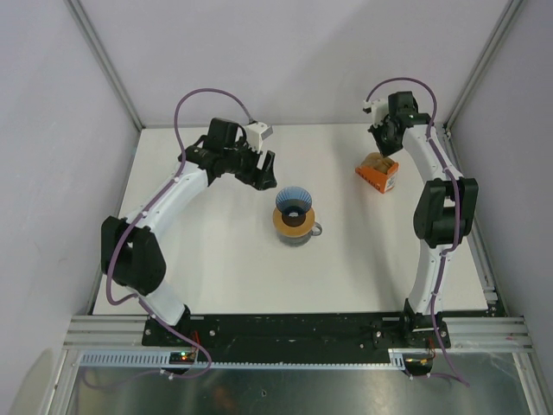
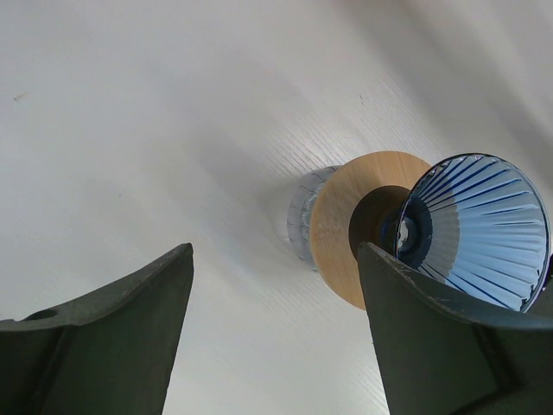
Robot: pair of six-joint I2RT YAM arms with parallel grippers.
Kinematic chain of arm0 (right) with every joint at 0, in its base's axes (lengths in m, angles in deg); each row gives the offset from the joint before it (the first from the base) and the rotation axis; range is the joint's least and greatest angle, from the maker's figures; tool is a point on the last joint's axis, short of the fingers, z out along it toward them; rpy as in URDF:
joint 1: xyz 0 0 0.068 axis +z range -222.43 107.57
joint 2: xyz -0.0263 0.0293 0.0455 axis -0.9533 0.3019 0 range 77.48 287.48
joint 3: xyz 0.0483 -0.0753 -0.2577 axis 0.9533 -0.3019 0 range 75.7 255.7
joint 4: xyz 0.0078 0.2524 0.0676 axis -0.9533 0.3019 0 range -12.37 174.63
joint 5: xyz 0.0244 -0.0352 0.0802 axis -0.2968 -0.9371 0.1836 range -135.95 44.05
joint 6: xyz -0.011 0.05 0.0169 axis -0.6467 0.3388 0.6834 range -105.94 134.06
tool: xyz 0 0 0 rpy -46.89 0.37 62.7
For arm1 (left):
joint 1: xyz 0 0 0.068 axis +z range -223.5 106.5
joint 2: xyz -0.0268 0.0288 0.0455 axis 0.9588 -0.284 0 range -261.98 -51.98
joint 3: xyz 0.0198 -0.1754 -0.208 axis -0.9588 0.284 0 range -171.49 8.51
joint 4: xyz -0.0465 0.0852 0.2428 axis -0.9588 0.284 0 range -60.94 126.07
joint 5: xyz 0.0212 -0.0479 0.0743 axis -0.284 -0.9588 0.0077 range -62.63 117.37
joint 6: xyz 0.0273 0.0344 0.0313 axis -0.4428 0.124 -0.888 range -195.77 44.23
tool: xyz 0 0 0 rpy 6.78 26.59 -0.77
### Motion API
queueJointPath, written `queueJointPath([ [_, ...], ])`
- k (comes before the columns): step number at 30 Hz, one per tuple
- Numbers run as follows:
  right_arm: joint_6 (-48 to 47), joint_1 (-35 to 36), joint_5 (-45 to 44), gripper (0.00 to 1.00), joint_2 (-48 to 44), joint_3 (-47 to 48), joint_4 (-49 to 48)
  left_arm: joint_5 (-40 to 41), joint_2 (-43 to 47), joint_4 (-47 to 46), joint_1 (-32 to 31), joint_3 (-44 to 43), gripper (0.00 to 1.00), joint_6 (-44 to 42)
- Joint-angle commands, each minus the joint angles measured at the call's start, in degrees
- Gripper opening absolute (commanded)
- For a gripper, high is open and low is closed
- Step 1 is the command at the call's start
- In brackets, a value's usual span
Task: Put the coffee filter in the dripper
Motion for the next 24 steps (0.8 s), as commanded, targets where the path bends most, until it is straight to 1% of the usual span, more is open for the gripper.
queueJointPath([
  [1,-1.11,0.15,-0.92,0.00,0.07,2.58,0.22,-0.14,0.13,-0.62,0.58,-1.32,0.81,-1.28],
  [24,-1.14,0.40,-2.76,0.00,-9.70,1.78,-4.83,-0.27,0.38,-0.67,0.68,-1.47,0.81,-1.37],
])
